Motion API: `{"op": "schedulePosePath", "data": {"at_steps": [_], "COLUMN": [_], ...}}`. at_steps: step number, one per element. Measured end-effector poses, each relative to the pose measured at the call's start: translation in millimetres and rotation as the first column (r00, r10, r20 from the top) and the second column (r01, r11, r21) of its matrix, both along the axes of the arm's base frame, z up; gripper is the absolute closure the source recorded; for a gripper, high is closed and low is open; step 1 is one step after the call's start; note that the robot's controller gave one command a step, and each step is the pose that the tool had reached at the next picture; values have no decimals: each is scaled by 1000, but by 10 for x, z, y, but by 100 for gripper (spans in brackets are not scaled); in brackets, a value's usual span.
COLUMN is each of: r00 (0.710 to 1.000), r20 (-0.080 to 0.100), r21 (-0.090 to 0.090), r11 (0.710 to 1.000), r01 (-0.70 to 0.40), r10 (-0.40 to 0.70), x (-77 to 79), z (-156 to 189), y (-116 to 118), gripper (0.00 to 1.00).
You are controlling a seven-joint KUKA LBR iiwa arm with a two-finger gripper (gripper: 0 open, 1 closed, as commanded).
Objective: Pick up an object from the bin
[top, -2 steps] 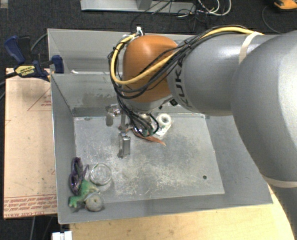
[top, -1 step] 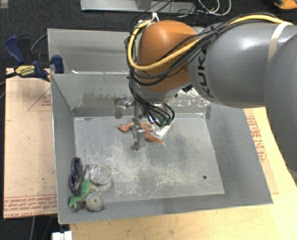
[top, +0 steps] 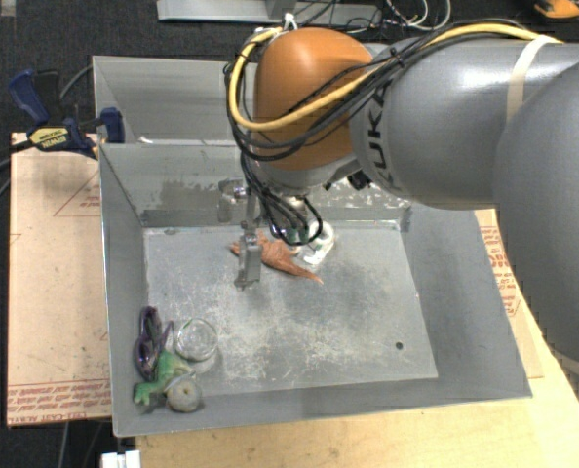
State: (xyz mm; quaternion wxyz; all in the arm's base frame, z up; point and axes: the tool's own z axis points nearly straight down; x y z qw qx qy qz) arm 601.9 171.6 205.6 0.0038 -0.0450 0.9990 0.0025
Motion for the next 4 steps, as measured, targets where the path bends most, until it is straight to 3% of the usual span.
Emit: {"op": "schedulePosePath", "data": {"at_steps": [1,2,3,4], "r00": [958,913,969,957], "r20": [13,5,15,10], "r21": [-3,-3,-1,-2], "r11": [958,913,969,957], "r01": [-285,-408,-246,-291], "r10": [285,408,246,291], "x": [425,-58,-19,291], "z": [-450,-706,-882,-927], "y": [-396,-588,-976,-988], "gripper": [0,0,0,0]}}
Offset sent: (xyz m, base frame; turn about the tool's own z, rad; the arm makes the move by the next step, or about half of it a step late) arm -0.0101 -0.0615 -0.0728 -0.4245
